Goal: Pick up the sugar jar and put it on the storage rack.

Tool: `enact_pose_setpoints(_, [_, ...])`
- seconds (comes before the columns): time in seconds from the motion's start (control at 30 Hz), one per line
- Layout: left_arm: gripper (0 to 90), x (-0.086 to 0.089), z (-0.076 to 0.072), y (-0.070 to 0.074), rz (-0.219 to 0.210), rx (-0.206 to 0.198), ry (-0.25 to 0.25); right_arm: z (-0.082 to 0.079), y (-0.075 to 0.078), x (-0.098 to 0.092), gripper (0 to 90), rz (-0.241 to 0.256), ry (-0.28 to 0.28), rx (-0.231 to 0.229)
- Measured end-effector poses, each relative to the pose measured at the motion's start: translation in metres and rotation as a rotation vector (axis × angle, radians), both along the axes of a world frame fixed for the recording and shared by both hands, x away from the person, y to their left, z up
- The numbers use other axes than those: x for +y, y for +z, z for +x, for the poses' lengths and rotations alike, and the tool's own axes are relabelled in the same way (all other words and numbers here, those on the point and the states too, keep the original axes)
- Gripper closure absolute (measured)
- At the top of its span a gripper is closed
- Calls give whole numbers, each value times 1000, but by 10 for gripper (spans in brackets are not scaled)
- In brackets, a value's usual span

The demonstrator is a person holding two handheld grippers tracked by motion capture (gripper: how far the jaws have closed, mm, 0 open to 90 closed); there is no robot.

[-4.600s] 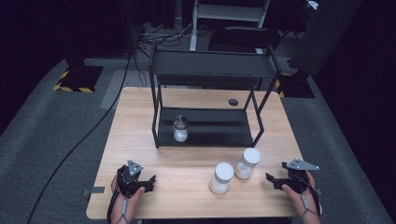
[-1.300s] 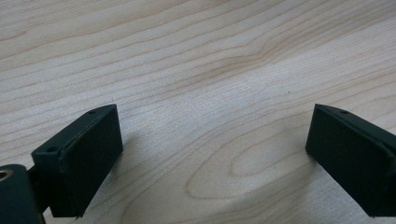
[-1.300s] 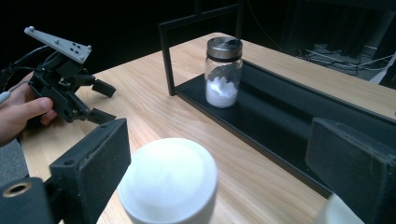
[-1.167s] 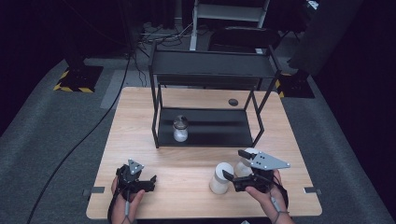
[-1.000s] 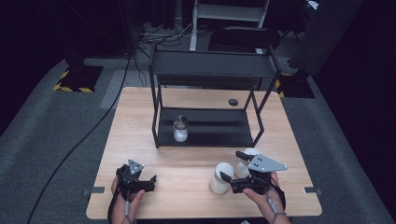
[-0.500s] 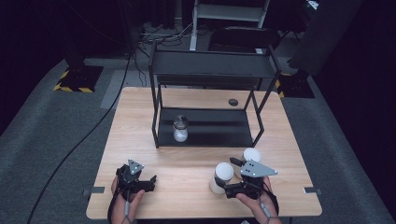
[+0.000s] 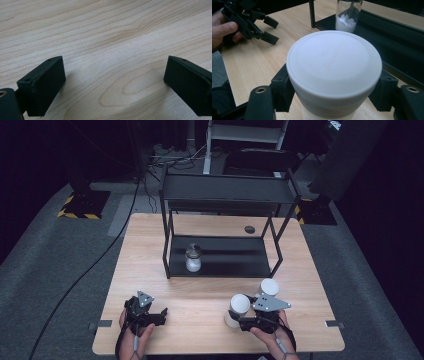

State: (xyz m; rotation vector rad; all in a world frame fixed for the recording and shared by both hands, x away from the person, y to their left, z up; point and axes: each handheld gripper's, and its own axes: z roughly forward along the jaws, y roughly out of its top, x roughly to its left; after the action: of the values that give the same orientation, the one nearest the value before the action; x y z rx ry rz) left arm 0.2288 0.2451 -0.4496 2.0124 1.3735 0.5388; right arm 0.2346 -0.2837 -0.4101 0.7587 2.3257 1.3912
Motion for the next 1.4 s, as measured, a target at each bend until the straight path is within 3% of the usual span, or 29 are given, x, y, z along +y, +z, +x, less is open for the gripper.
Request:
enact_pose_setpoints(0.33, [32,0,0,0,0,0,0,-1,4,5,331,-21,13,-19])
enact_pose_setpoints(0.53, [32,0,0,0,-1,-1,-3,0,9,4,331,-4,17,-21])
enact_pose_setpoints(1.4, [32,0,0,0,-2,2,-4,23,59,5,331,32,34,-81])
